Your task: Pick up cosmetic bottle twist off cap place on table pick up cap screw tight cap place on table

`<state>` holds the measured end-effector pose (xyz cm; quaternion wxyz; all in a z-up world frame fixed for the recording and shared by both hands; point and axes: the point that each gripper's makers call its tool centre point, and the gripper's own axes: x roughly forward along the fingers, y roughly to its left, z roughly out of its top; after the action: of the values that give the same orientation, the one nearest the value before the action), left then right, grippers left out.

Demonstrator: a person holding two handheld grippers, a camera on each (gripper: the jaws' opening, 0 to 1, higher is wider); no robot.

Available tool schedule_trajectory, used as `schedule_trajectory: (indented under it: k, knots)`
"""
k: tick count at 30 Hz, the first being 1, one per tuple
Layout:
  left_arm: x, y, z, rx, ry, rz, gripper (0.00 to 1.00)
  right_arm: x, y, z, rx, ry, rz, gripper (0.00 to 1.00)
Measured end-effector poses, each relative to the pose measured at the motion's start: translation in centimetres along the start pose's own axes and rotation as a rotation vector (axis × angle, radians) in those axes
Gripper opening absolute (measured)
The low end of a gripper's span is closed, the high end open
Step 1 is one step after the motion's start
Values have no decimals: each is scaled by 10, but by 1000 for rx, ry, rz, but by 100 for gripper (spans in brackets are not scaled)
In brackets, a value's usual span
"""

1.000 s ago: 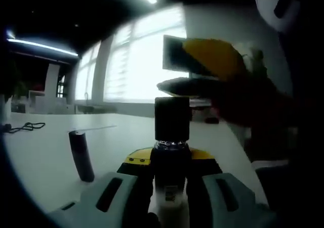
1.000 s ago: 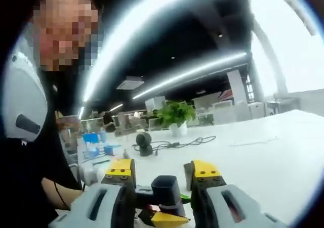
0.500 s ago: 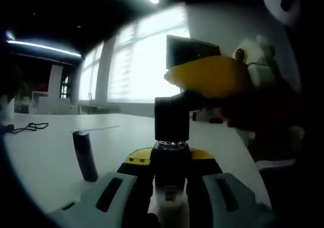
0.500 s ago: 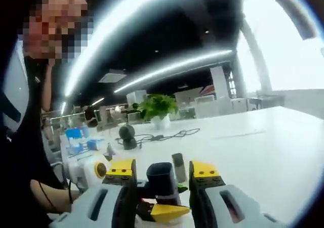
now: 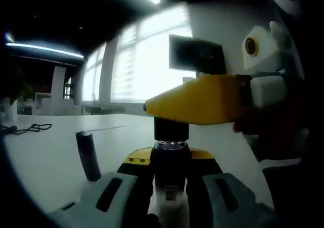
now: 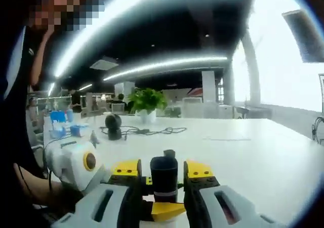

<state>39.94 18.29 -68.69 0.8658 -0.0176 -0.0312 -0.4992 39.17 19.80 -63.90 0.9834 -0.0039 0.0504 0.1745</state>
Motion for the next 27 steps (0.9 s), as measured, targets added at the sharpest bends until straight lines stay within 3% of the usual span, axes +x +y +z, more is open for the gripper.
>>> schedule_trajectory:
  k: [16, 27]
  knots:
    - [0, 0, 0, -2, -2, -3, 14, 6, -2, -3, -22, 21, 7, 15]
    - [0, 0, 0, 0, -2, -3, 14, 6, -2, -2, -45, 16, 73, 14]
